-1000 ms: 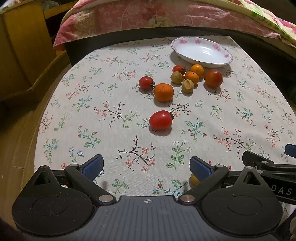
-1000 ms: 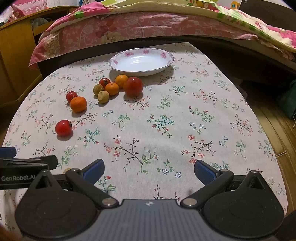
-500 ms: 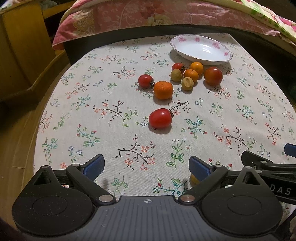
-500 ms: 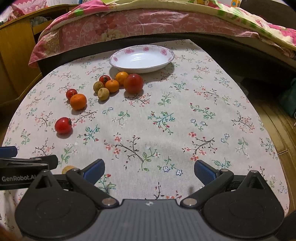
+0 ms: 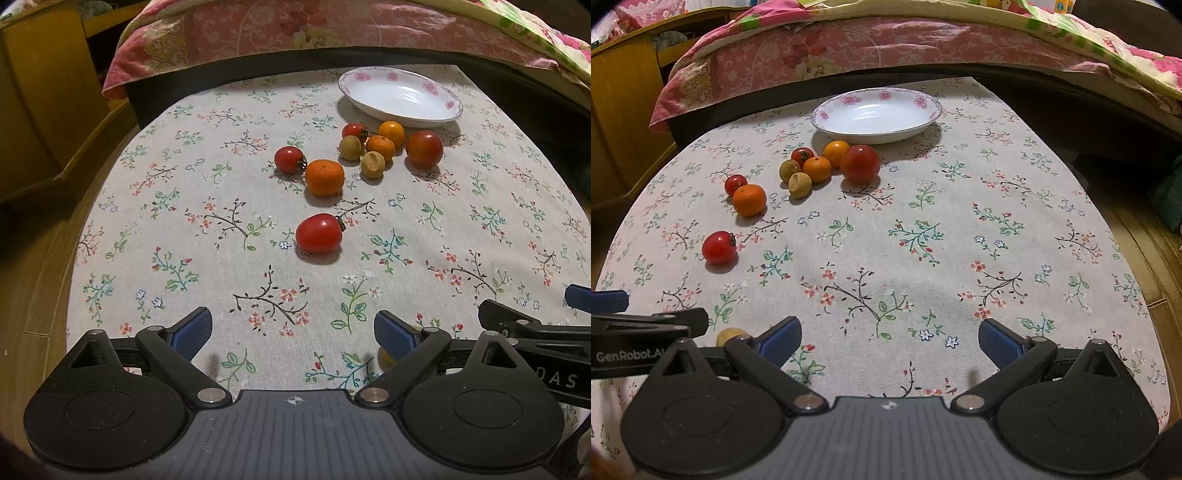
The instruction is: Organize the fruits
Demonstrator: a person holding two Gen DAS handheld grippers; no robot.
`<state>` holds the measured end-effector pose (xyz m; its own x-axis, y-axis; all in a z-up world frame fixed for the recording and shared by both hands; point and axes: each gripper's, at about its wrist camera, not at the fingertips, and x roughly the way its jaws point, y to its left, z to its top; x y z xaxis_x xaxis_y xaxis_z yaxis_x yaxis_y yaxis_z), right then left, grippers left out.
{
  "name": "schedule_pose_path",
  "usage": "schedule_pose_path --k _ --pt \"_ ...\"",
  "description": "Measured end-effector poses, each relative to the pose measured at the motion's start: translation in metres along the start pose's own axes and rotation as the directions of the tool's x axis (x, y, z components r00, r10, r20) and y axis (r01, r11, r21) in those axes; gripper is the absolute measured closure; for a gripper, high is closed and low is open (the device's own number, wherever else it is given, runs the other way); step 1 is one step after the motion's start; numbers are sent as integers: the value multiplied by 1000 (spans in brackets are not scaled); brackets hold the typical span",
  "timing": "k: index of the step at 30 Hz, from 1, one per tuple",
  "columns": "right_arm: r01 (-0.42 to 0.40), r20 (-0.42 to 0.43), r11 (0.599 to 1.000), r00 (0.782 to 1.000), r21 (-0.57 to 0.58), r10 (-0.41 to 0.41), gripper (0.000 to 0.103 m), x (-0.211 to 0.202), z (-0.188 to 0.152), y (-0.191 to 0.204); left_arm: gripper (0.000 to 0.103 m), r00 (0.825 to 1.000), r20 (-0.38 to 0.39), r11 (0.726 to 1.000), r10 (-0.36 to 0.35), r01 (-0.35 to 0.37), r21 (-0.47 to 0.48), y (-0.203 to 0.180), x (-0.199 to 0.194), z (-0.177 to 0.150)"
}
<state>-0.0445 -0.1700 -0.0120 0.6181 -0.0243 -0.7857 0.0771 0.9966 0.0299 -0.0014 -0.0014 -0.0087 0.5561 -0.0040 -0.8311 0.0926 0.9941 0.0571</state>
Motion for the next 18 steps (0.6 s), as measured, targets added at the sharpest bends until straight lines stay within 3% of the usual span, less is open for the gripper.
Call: schedule_pose_path --k 18 --pt "-19 -6 1000 1000 -15 19 5 0 0 4 8 1000 -4 1000 6 -6 7 3 -1 0"
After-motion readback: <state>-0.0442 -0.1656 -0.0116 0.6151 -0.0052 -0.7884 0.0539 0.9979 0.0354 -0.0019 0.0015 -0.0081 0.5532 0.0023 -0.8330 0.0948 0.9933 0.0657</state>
